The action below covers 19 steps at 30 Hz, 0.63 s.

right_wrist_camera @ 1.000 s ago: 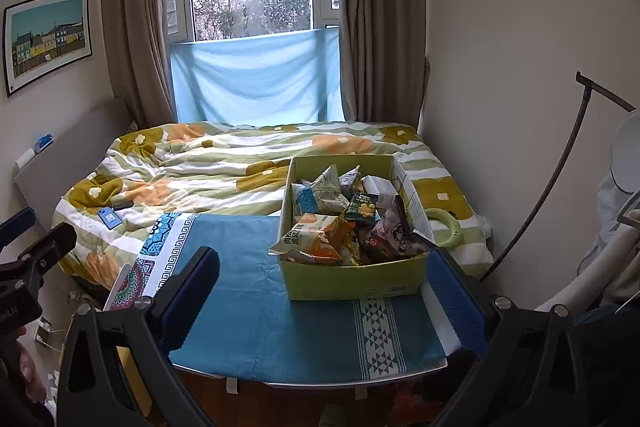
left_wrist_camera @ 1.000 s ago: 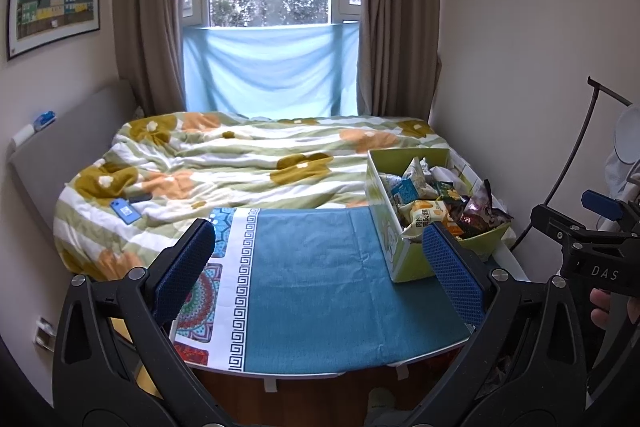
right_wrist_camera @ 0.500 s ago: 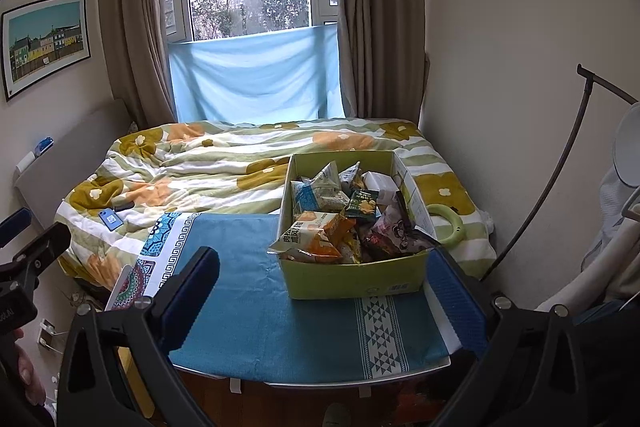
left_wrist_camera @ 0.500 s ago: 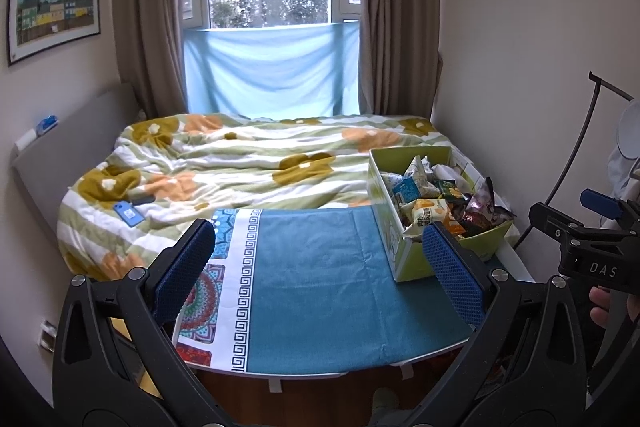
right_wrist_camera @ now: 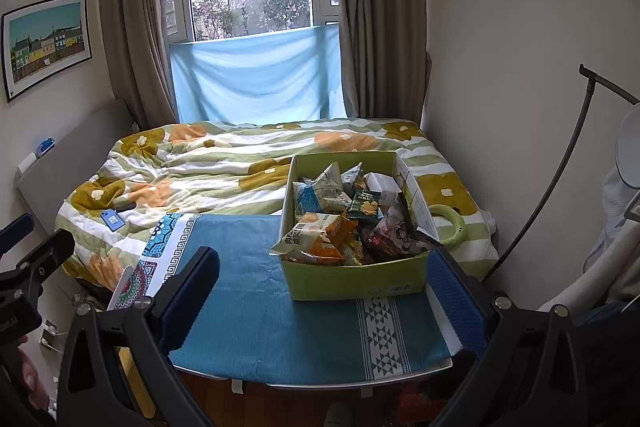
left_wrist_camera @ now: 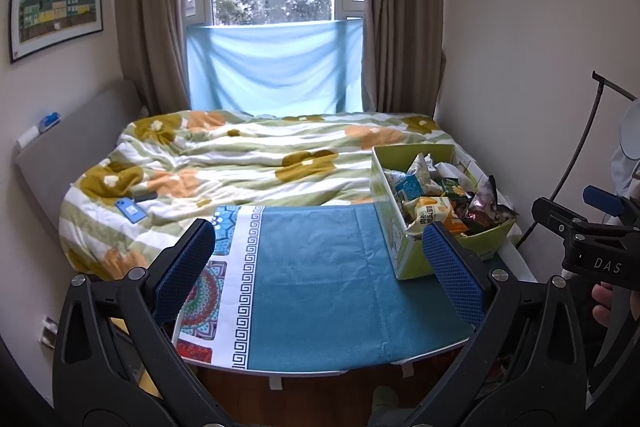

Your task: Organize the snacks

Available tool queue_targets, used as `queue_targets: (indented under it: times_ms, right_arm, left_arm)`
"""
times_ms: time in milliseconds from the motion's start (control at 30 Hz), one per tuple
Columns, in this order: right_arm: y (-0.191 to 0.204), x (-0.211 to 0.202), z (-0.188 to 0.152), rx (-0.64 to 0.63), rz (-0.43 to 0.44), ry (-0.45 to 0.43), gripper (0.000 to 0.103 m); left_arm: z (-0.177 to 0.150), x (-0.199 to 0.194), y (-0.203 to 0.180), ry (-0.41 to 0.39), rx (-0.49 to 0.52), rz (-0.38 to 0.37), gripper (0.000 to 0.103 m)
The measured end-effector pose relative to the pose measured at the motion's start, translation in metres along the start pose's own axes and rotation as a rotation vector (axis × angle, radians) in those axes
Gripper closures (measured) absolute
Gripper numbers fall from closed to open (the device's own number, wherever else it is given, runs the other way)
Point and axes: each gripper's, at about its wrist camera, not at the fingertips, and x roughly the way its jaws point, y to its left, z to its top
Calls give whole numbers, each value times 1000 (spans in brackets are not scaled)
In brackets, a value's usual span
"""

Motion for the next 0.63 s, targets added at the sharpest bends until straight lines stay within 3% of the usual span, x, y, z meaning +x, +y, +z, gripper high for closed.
queue_targets:
  times_ms: [200, 433, 633]
  right_arm:
    - [5, -1, 0, 1, 2, -3, 0]
    - [4, 0, 2, 5, 2, 2, 0]
    - [7, 0, 0, 6, 3, 4, 0]
  left_arm:
    - [-1, 2, 3, 9, -10, -1, 1]
    - [0, 3, 7, 12, -18, 56, 0]
    - [-2, 3, 14, 9, -37, 33, 0]
